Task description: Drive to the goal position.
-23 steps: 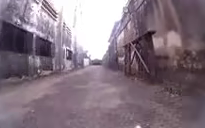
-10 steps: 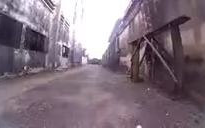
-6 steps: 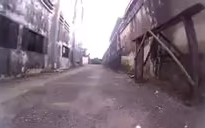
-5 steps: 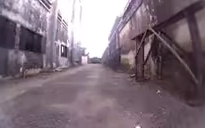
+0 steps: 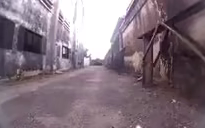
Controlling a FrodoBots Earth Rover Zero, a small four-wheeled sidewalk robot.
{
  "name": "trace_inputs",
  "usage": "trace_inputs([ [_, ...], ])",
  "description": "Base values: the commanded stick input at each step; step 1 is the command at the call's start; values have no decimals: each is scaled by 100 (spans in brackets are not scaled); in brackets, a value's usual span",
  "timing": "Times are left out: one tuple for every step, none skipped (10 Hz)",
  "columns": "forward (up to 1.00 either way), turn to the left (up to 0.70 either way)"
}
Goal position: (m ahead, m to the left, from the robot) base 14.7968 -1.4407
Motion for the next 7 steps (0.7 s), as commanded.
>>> trace_inputs([
  [70,0],
  [70,0],
  [70,0],
  [70,0],
  [70,0],
  [70,0],
  [70,0],
])
